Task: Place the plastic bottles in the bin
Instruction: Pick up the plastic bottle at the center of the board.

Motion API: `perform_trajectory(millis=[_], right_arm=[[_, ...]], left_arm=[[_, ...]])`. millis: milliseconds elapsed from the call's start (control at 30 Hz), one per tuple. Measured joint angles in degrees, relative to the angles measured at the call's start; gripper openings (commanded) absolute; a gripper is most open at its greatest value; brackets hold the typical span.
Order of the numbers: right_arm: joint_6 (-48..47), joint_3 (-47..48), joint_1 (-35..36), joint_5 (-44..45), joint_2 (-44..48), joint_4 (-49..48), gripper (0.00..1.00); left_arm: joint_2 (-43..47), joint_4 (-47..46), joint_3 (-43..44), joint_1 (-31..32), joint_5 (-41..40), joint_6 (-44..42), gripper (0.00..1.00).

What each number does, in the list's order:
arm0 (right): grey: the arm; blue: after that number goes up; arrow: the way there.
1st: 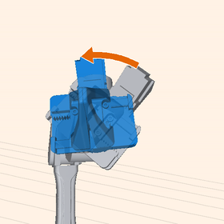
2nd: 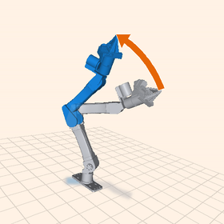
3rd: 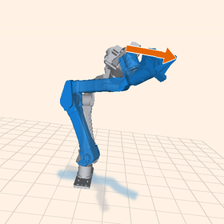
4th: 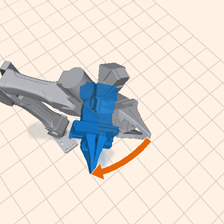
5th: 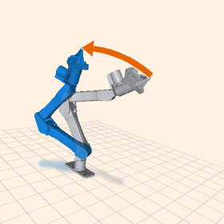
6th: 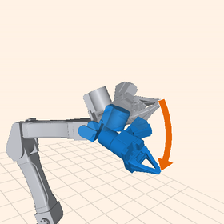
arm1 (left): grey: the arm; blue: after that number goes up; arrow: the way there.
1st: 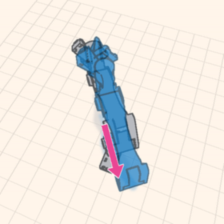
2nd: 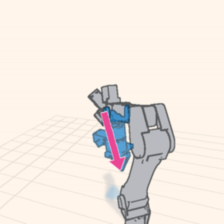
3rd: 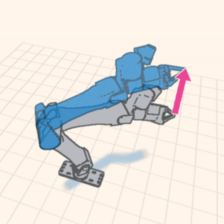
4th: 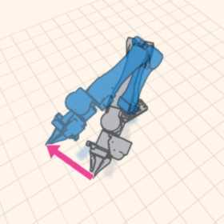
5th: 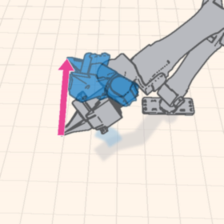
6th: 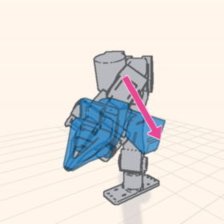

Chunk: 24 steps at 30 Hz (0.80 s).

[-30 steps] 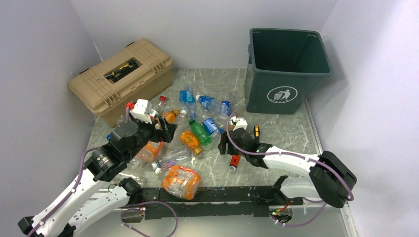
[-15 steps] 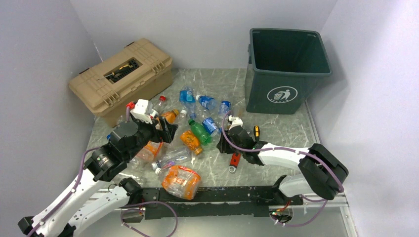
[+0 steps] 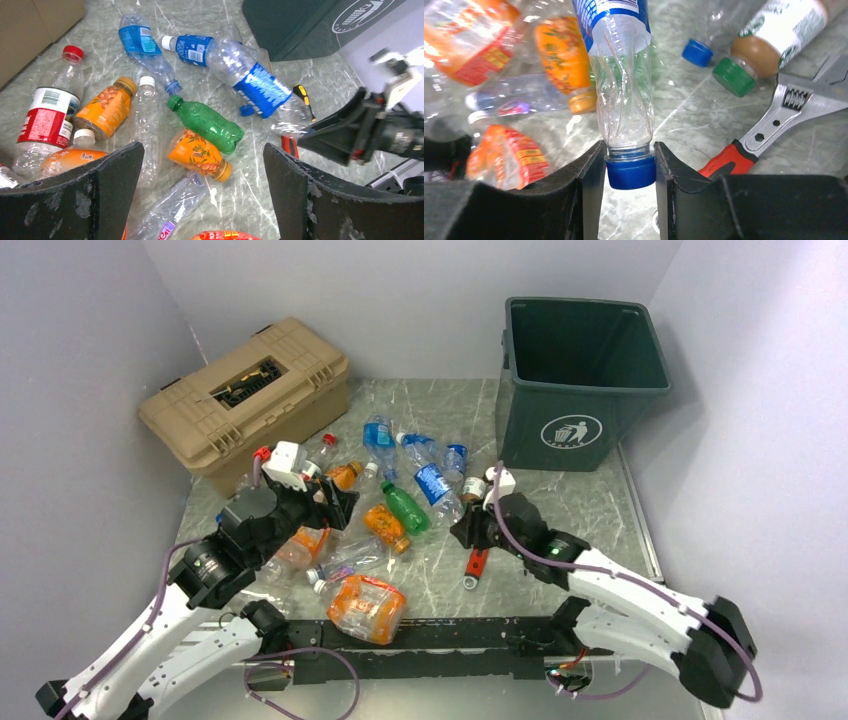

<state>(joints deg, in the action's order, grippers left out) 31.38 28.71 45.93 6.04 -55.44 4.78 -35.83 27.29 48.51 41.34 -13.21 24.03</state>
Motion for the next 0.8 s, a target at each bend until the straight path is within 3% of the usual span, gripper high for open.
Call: perform_trajectory(millis=[167,333,433,533,700,800], right_arm=[[-4.9,8.1,0.0,-6.3,8.0,13.0,0.00],[-10.2,20.7,0.1,-13.7,6.8,27.3,0.00],[-13.0,26.1,0.3,-17.4,4.5,34.5,0.00],[-15.9,29.1,1.3,-18.9,2.4,41.4,0.00],[-19.9,32.4,3.8,-20.1,0.3,49.6,0.00],[-21.2,33.9,5.2,-20.8,-0.1,51.2,0.00]], left_arm=[[1.4,-0.3,0.0,0.0,-0.2,-1.3,0.95],[4.6,-3.6,-0.4,0.1,0.4,-5.2,0.96],[5.7,-7.0,-0.5,0.1,4.9,-8.6,0.96],[2.1,-6.8,2.8,0.1,14.6,-12.9,0.96],[-13.2,3.1,20.0,0.2,37.0,-22.8,0.91],[-20.1,10.1,26.5,1.0,43.4,-29.3,0.90]])
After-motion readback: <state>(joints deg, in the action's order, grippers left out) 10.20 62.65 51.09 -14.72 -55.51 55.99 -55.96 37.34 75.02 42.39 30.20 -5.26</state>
